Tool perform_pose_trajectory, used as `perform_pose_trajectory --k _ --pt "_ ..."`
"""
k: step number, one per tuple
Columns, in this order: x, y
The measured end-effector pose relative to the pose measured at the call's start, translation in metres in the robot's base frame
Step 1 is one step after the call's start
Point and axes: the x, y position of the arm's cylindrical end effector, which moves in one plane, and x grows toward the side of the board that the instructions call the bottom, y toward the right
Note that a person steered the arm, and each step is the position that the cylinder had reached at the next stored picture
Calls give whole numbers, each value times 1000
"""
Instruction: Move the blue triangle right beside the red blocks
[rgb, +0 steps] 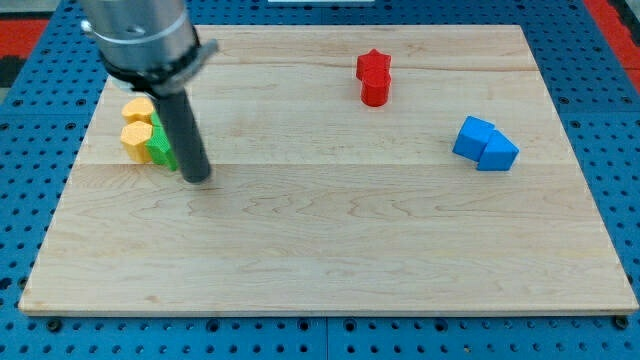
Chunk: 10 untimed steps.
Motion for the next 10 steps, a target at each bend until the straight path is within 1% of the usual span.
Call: perform_pose_trajectory --k 1,2,3,4,5,6,8,9,10 --pt "34 106" --pt "42 222" --pt "41 325" --pt "16 345" --pt "-34 329" --pt "-65 329" --pt "-92 317" --pt "-97 332" --pt "-108 332"
